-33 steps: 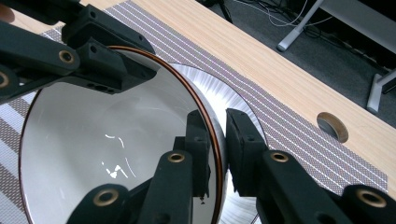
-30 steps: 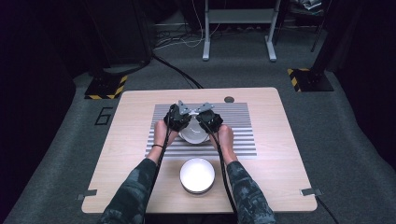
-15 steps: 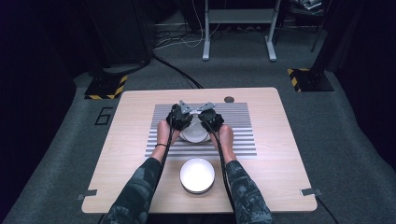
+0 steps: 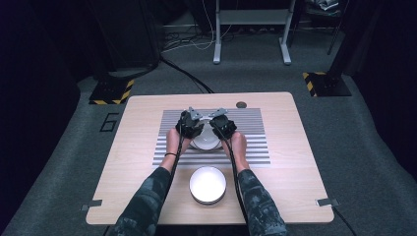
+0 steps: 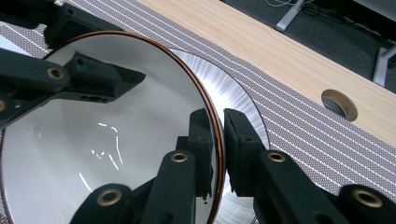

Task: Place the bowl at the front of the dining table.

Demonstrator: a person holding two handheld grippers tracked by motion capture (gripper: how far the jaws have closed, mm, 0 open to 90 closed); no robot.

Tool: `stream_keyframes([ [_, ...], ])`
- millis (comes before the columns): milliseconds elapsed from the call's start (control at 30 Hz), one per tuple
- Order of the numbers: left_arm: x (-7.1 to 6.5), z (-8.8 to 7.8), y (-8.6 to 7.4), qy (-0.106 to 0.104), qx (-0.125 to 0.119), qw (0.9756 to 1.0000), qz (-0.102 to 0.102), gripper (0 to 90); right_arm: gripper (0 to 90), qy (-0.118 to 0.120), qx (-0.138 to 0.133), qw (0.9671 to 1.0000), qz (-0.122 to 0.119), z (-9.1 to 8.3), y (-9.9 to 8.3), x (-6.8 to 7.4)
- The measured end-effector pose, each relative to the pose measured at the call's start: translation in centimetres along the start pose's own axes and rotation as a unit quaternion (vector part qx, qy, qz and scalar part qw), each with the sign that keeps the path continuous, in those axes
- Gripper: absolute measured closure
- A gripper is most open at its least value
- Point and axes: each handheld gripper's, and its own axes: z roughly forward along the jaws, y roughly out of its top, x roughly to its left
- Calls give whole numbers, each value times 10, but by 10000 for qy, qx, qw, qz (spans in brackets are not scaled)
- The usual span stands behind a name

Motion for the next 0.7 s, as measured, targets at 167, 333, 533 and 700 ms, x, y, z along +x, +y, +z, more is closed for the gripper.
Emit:
stream_keyframes([
  [167, 0, 1, -4, -41, 19, 9999, -134, 706, 810, 38, 6, 9999, 152, 0, -1, 0],
  [333, 2, 3, -8, -133, 96, 9995, -257, 706, 809, 2, 20, 9999, 127, 0, 0, 0],
  [533, 2, 3, -11, -209, 95, 9992, -339, 707, 811, 23, 88, 9998, 194, 2, -2, -4],
  [700, 2, 1, -13, -265, 108, 9990, -331, 710, 808, 45, 110, 9997, 208, 2, -2, -4],
])
